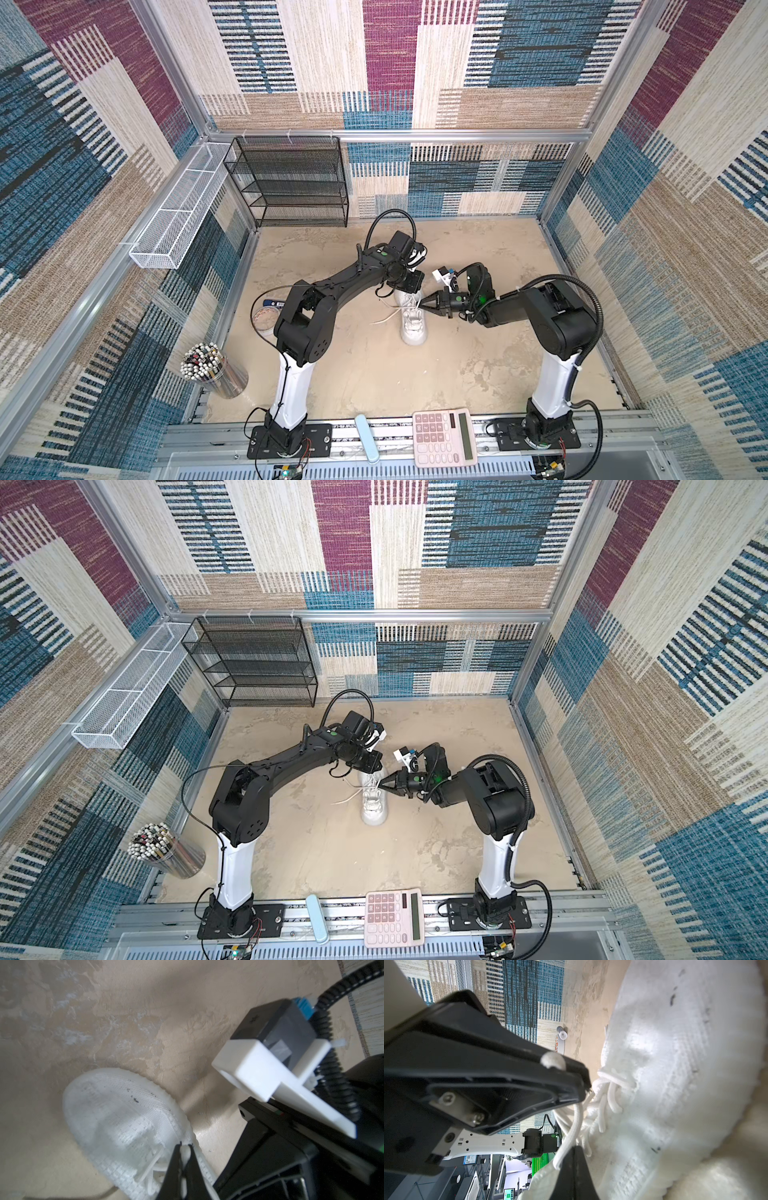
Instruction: Tie the shoes
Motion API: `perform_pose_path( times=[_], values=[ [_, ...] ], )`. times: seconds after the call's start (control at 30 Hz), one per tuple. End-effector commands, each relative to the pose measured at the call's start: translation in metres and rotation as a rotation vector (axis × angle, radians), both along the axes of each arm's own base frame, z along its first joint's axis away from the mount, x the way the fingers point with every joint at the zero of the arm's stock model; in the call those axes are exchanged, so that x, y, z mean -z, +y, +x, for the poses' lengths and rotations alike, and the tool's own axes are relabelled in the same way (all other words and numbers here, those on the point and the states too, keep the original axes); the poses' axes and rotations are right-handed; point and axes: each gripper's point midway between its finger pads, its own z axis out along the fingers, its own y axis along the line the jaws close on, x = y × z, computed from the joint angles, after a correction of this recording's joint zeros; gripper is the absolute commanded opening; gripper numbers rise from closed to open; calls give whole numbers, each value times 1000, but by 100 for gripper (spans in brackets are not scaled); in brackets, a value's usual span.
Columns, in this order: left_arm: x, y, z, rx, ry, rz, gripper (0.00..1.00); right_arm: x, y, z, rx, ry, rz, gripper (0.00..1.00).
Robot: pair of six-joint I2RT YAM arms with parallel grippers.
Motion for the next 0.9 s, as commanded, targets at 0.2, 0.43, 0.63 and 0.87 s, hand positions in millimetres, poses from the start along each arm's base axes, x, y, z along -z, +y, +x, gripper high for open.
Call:
perform_pose_path(
  times=[0.2,0.43,0.63,0.87],
  values=[
    [-14,13,-3,-43,-31,-18,0,-1,-10,3,24,-31,-40,0],
    [-19,12,-3,-65,-26,-65,0,2,-13,2,35,-26,-63,0],
    [-23,11,0,-89,-24,-122,0,5,-20,1,46,-24,-91,0],
    [-27,1,3,-109,-22,-256,0,12,-25,-1,60,-8,-111,0]
  ],
)
